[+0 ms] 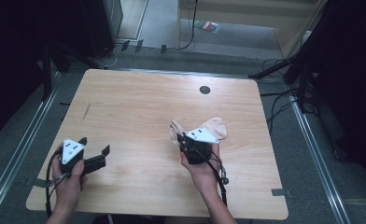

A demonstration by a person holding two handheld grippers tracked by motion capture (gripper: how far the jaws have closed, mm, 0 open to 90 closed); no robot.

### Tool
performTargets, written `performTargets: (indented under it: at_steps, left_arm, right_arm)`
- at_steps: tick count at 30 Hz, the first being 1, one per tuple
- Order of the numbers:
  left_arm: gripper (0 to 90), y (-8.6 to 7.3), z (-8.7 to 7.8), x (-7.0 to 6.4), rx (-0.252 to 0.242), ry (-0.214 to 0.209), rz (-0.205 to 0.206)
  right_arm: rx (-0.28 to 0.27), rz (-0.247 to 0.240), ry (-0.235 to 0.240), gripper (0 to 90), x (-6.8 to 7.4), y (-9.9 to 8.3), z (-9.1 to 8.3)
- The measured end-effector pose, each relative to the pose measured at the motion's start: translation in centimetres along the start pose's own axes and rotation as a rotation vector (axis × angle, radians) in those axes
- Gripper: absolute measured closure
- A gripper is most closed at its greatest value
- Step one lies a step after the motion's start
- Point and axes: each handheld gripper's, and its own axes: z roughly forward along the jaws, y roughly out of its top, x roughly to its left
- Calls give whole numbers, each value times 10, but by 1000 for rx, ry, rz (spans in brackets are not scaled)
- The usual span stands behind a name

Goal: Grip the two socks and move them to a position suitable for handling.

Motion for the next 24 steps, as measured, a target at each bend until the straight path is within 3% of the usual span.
performTargets:
  at_steps: [1, 5, 6, 7, 11, 14, 16, 18, 24]
  left_arm:
    - [140, 0, 0, 0, 0, 0, 0]
    - [140, 12, 6, -27, -13, -54, 26]
    - [140, 16, 8, -40, -22, -81, 26]
    - [140, 16, 8, -40, -22, -81, 26]
    - [138, 17, 11, -61, -32, -132, 24]
    - [137, 11, 11, -71, -25, -159, 47]
    - [137, 4, 11, -73, -14, -191, 40]
    - [137, -3, 11, -69, -2, -232, 3]
    - [138, -12, 14, -63, 19, -235, 10]
  right_arm:
    - [0, 0, 0, 827, 0, 0, 0]
    - [1, 17, -7, 827, 1, -5, -12]
    - [7, 11, -10, 827, 4, -9, -16]
    - [7, 11, -10, 827, 4, -9, -16]
    - [25, 30, -17, 826, 12, -17, -20]
    - [52, 9, -28, 825, 22, -28, -18]
    - [72, 17, -25, 824, 27, -36, -16]
    - [99, 4, -19, 823, 34, -48, -12]
    - [147, -7, -11, 819, 43, -70, -3]
